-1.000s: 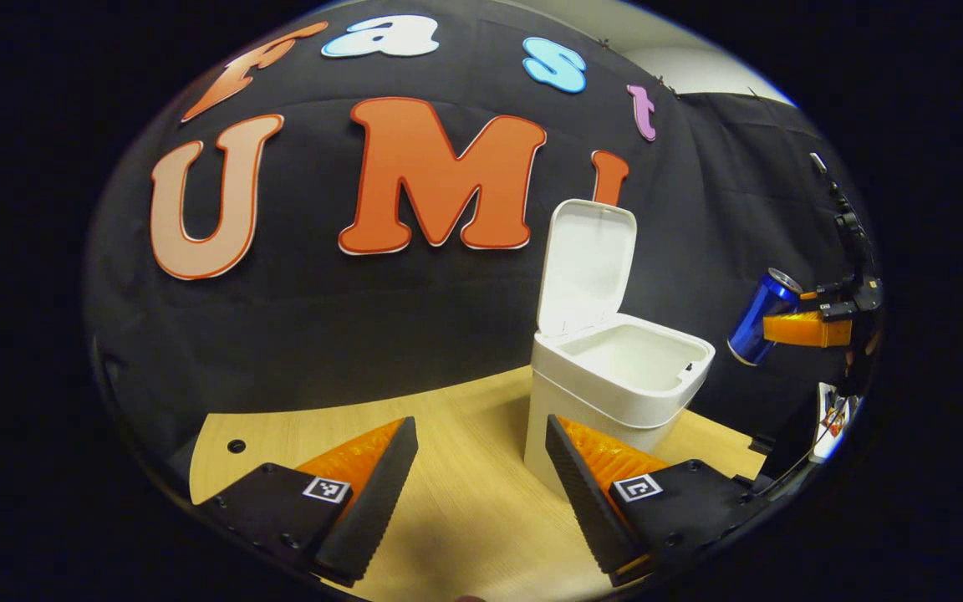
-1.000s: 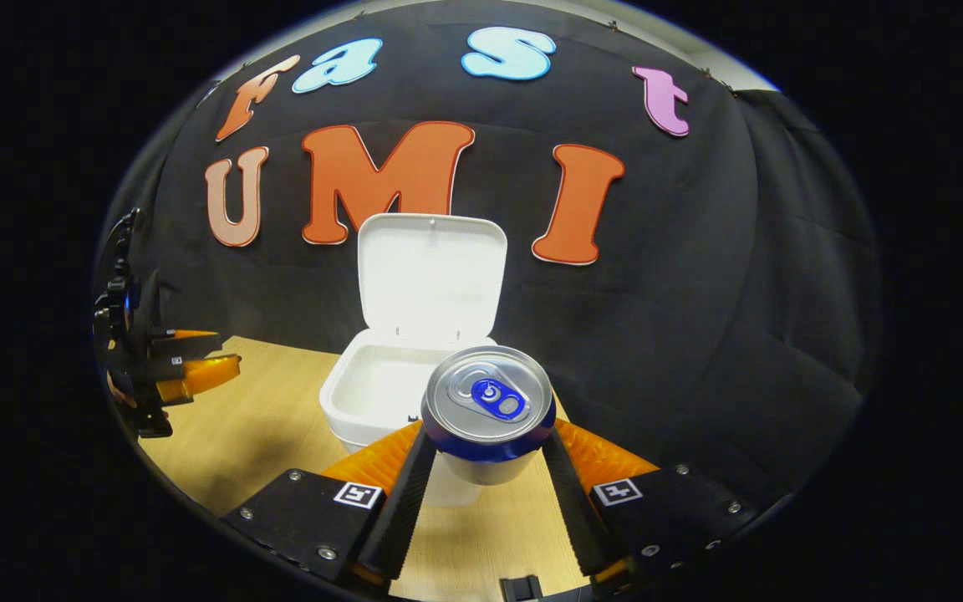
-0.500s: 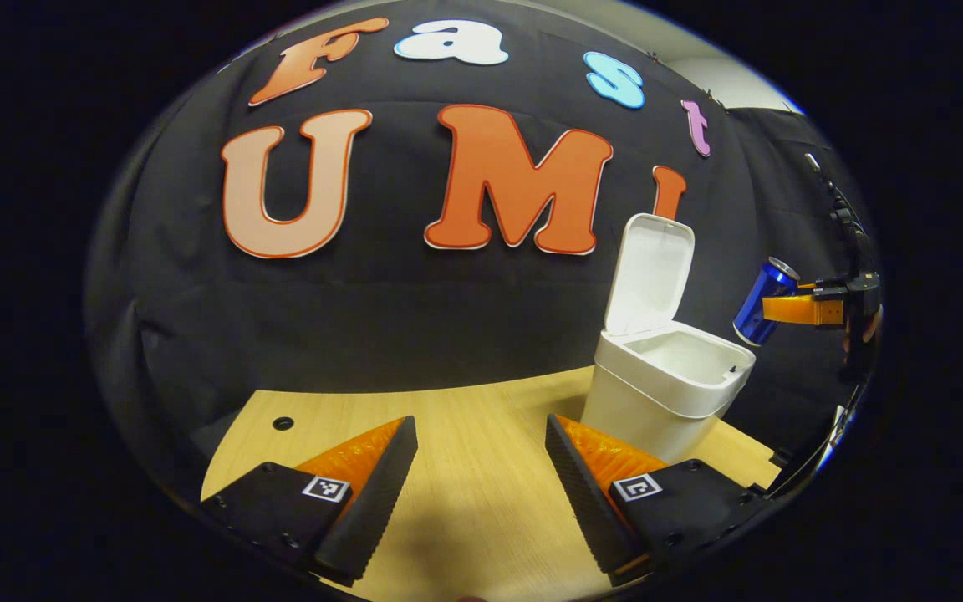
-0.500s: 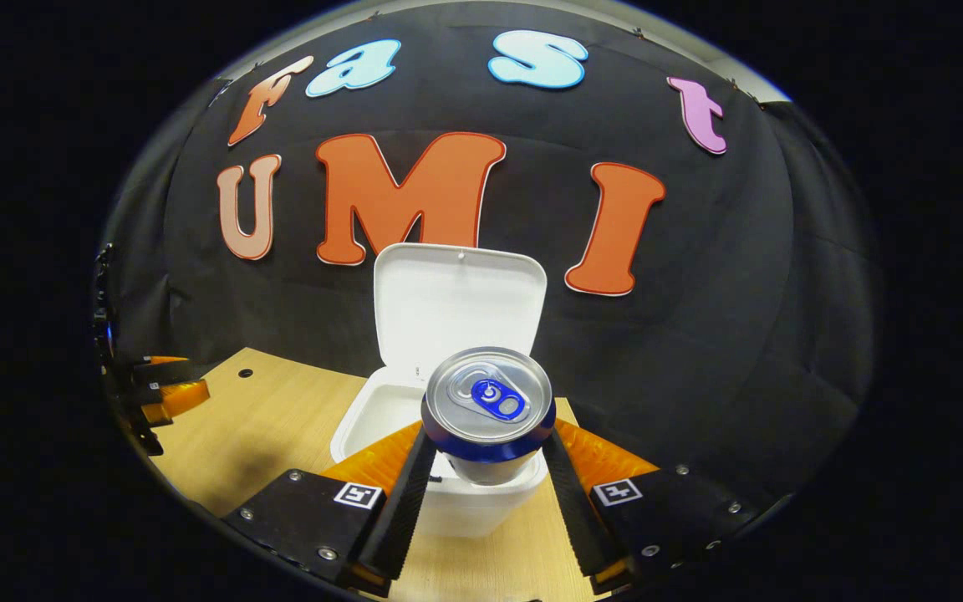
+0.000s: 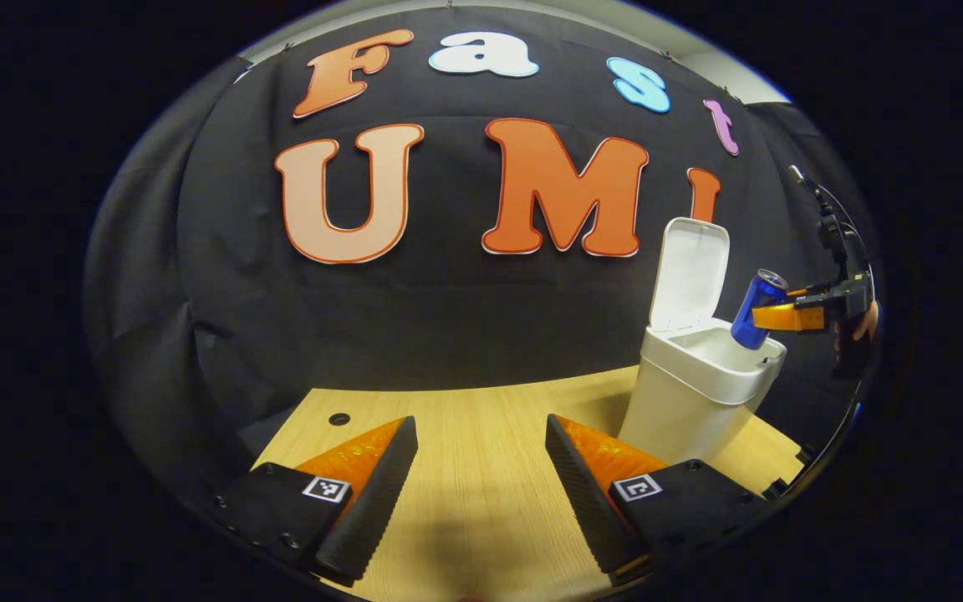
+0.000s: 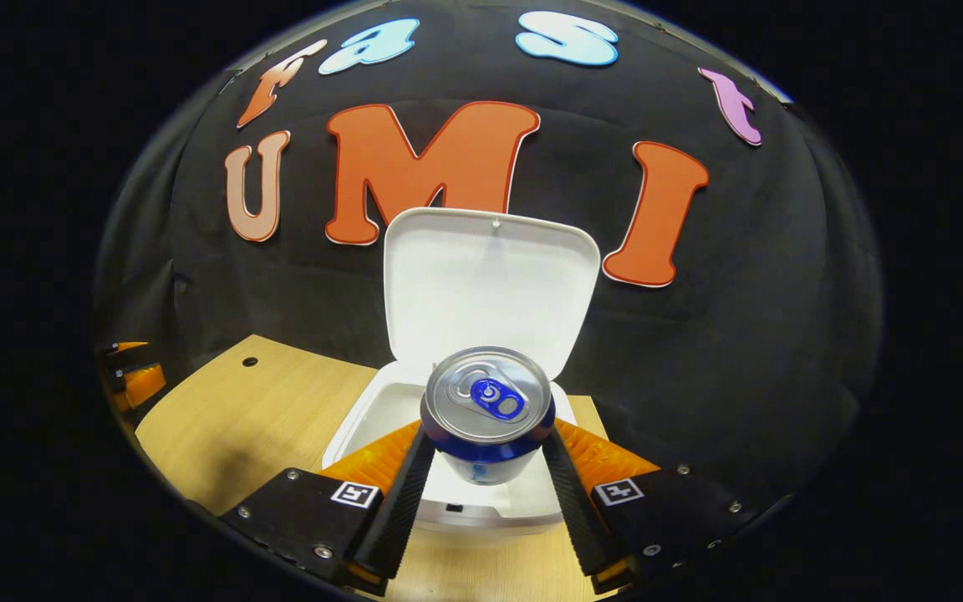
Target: Press the lid of the desktop garbage bin to open it, pick up the crumpled paper on the desktop and throw it into the bin, then pick up the pop can on the desktop and drop it into the bin, and finally close the garbage bin lid.
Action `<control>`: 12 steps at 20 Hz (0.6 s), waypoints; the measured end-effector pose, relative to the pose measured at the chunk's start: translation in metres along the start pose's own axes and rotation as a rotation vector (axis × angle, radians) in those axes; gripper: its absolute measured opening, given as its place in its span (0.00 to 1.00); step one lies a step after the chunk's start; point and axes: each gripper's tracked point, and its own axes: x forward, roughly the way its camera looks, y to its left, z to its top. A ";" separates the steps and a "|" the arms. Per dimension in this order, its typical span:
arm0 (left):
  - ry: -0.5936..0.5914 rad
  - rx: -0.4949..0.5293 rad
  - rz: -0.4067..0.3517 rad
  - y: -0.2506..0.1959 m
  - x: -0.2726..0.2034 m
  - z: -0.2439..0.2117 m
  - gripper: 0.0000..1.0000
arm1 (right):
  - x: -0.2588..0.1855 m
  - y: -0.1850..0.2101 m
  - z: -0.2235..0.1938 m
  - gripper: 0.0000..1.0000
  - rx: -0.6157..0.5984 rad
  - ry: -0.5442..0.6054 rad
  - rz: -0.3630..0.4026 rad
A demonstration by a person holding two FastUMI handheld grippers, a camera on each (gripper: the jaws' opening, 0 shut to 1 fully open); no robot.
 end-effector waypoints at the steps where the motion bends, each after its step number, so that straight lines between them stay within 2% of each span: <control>1: 0.002 -0.002 0.013 0.004 -0.003 -0.001 0.98 | 0.004 0.001 0.000 0.79 0.004 0.001 0.003; 6: 0.006 -0.008 0.040 0.010 -0.011 -0.004 0.98 | 0.012 0.000 0.002 0.81 0.020 -0.014 0.001; 12: 0.004 -0.027 0.044 0.009 -0.011 -0.008 0.98 | 0.017 -0.006 0.040 0.82 0.018 -0.068 -0.012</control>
